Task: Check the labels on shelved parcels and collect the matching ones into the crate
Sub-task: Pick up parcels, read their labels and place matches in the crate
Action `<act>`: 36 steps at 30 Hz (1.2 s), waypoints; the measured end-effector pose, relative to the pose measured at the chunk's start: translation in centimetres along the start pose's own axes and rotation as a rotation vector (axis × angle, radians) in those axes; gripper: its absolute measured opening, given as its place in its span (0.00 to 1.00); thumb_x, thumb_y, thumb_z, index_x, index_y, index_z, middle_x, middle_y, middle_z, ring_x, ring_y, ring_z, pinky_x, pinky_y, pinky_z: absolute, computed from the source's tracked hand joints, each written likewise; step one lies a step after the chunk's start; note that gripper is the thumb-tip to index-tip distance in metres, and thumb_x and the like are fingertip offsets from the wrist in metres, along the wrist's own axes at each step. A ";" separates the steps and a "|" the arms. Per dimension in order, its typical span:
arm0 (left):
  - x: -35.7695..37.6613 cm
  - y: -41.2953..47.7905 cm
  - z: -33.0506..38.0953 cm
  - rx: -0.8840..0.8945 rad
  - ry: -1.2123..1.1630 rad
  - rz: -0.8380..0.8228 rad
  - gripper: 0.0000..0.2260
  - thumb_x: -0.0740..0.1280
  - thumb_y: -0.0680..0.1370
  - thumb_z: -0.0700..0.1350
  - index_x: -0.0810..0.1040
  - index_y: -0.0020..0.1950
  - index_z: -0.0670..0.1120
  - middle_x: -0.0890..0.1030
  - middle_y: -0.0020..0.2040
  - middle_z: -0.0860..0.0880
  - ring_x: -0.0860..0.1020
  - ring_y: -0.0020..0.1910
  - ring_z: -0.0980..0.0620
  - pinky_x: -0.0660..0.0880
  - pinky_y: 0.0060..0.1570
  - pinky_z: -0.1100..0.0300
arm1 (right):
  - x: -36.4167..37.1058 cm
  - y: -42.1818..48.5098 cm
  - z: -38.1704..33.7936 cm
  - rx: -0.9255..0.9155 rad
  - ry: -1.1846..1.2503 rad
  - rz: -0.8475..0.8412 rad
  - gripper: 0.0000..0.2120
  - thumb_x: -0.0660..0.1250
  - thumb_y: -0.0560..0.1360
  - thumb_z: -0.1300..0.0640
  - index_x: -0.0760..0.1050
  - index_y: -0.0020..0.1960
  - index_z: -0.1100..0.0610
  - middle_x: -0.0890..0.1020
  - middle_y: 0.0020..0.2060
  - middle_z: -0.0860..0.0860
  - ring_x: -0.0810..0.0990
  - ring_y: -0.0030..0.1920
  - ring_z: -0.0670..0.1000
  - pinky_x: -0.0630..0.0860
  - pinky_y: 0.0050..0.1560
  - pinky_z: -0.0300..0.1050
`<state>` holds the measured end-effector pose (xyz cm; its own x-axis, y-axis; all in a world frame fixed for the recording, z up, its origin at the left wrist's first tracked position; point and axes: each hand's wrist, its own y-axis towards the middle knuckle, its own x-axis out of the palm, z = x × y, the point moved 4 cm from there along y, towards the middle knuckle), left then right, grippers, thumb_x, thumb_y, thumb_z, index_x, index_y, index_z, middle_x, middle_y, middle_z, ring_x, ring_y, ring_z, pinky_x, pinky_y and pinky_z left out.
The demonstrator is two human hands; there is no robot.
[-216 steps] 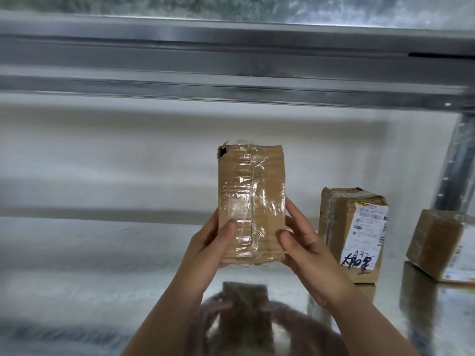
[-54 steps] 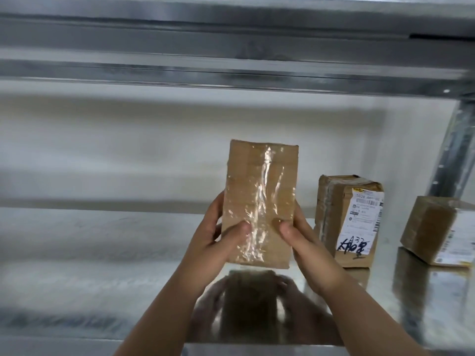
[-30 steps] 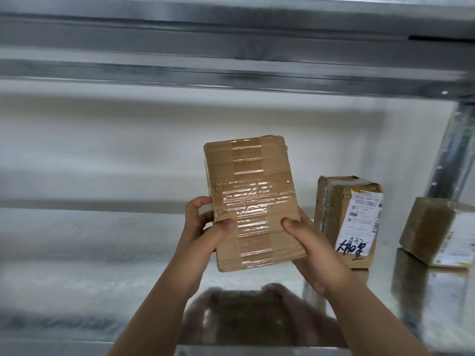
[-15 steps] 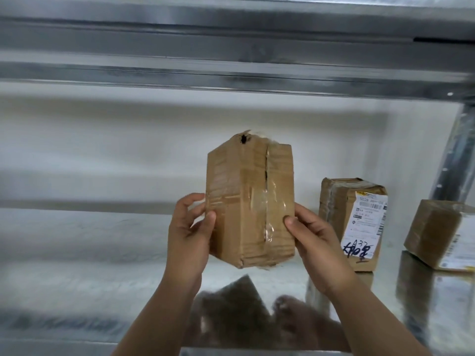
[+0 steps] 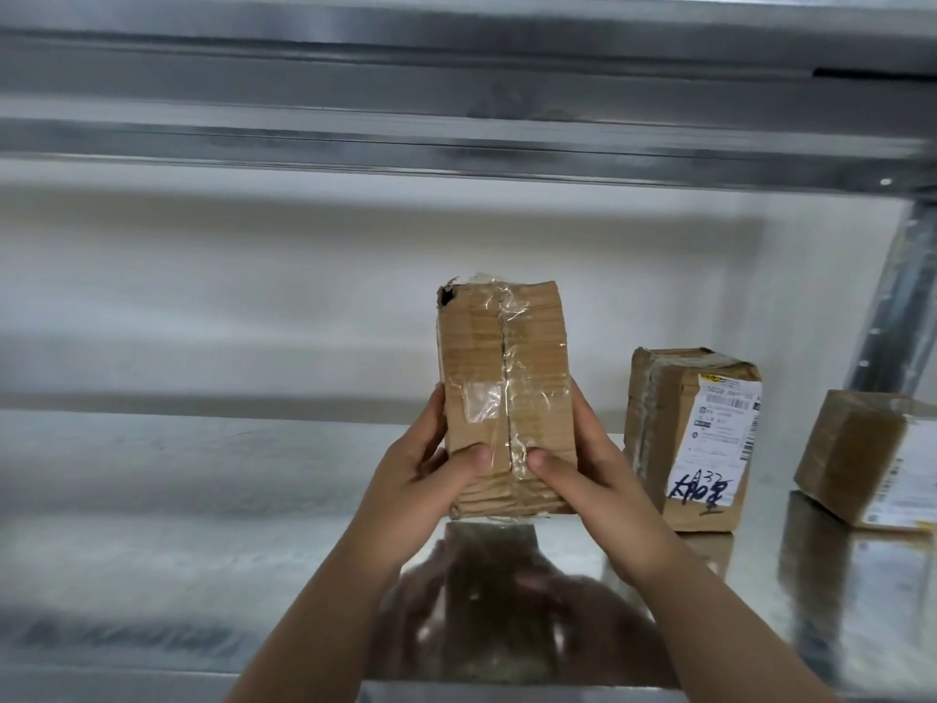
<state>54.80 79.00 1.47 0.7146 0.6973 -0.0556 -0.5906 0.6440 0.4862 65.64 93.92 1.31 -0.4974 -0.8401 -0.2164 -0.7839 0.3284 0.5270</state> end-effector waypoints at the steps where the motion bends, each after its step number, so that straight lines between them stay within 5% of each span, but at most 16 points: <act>1: -0.2 0.1 -0.1 0.002 0.037 0.027 0.26 0.69 0.80 0.42 0.72 0.76 0.58 0.84 0.64 0.57 0.84 0.60 0.55 0.82 0.56 0.61 | 0.0 0.0 0.0 0.007 -0.020 0.016 0.38 0.71 0.78 0.53 0.57 0.83 0.40 0.79 0.72 0.43 0.77 0.72 0.46 0.73 0.74 0.58; 9: -0.5 0.3 -0.8 0.020 0.170 0.087 0.29 0.73 0.79 0.46 0.70 0.78 0.59 0.83 0.64 0.59 0.83 0.62 0.55 0.79 0.65 0.46 | 0.1 0.3 0.0 0.017 -0.079 0.057 0.29 0.66 0.83 0.63 0.66 0.79 0.42 0.83 0.65 0.43 0.82 0.67 0.47 0.76 0.71 0.59; 13: -0.4 0.6 -0.8 0.055 0.118 0.049 0.28 0.72 0.80 0.43 0.70 0.77 0.61 0.81 0.68 0.60 0.80 0.67 0.53 0.79 0.65 0.48 | 0.1 -0.1 -0.1 -0.027 -0.035 0.056 0.30 0.69 0.83 0.54 0.63 0.80 0.38 0.79 0.70 0.42 0.78 0.71 0.47 0.77 0.69 0.54; 15: -0.5 0.9 -0.8 0.012 0.030 0.077 0.19 0.68 0.81 0.45 0.74 0.70 0.61 0.83 0.60 0.64 0.82 0.62 0.57 0.80 0.58 0.58 | -0.3 -0.3 0.0 -0.007 0.056 0.061 0.25 0.66 0.81 0.43 0.66 0.77 0.34 0.79 0.68 0.36 0.79 0.68 0.43 0.79 0.65 0.48; 17: -0.9 0.9 -1.0 -0.047 -0.012 0.166 0.06 0.63 0.84 0.55 0.78 0.57 0.66 0.84 0.54 0.65 0.81 0.59 0.59 0.78 0.57 0.57 | -0.8 0.9 0.6 0.104 0.083 0.118 0.15 0.61 0.84 0.40 0.71 0.70 0.36 0.83 0.60 0.33 0.82 0.64 0.41 0.80 0.56 0.39; 19: -1.2 0.9 -1.2 -0.072 0.006 0.197 0.13 0.56 0.78 0.67 0.78 0.49 0.67 0.84 0.53 0.62 0.81 0.57 0.61 0.75 0.60 0.53 | -1.9 1.7 1.9 0.235 0.086 0.222 0.07 0.60 0.85 0.43 0.77 0.58 0.37 0.86 0.46 0.32 0.82 0.65 0.49 0.79 0.54 0.44; 22: -1.2 1.4 -0.8 -0.068 -0.054 0.207 0.15 0.53 0.79 0.64 0.79 0.49 0.65 0.84 0.54 0.60 0.82 0.53 0.61 0.78 0.53 0.55 | -1.1 1.5 -0.2 0.200 -0.001 0.192 0.16 0.52 0.83 0.36 0.77 0.55 0.37 0.85 0.52 0.35 0.80 0.63 0.48 0.74 0.69 0.56; 25: -1.0 1.0 -0.4 -0.067 -0.122 0.165 0.07 0.61 0.84 0.55 0.76 0.60 0.60 0.83 0.60 0.56 0.83 0.53 0.58 0.79 0.47 0.62 | -1.5 -0.2 -1.3 0.122 0.051 0.060 0.22 0.44 0.89 0.62 0.74 0.69 0.65 0.78 0.70 0.63 0.76 0.69 0.60 0.70 0.70 0.63; 26: -0.8 0.6 -0.2 -0.028 -0.108 0.114 0.11 0.65 0.81 0.55 0.73 0.64 0.60 0.83 0.59 0.58 0.83 0.54 0.59 0.80 0.47 0.63 | -1.6 -0.1 -1.3 0.106 0.055 0.033 0.21 0.46 0.89 0.60 0.71 0.73 0.66 0.76 0.72 0.64 0.75 0.72 0.62 0.71 0.70 0.63; 29: -0.5 -0.4 -0.5 0.017 -0.123 0.036 0.26 0.74 0.74 0.49 0.69 0.69 0.63 0.81 0.64 0.57 0.82 0.61 0.56 0.82 0.51 0.59 | -0.3 -0.3 -1.4 0.085 -0.047 -0.011 0.38 0.60 0.76 0.26 0.63 0.80 0.42 0.77 0.72 0.41 0.77 0.71 0.44 0.79 0.67 0.50; 30: -0.5 -0.1 -0.4 0.042 -0.128 0.025 0.29 0.73 0.73 0.47 0.68 0.71 0.63 0.81 0.66 0.56 0.82 0.63 0.54 0.83 0.53 0.57 | -0.3 -0.5 -0.5 0.086 -0.035 -0.038 0.43 0.66 0.70 0.23 0.62 0.80 0.39 0.78 0.71 0.39 0.77 0.70 0.42 0.81 0.64 0.47; 36: -0.4 -0.1 -0.2 0.054 -0.031 -0.029 0.41 0.76 0.71 0.46 0.62 0.81 0.60 0.77 0.71 0.56 0.79 0.67 0.56 0.82 0.57 0.56 | -0.1 0.2 0.4 0.026 0.052 -0.065 0.37 0.74 0.70 0.42 0.68 0.77 0.42 0.83 0.65 0.44 0.81 0.66 0.48 0.82 0.57 0.42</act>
<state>54.49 78.65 1.27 0.7431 0.6677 -0.0435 -0.5488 0.6454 0.5314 65.40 94.24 1.08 -0.4253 -0.8813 -0.2062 -0.8239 0.2827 0.4912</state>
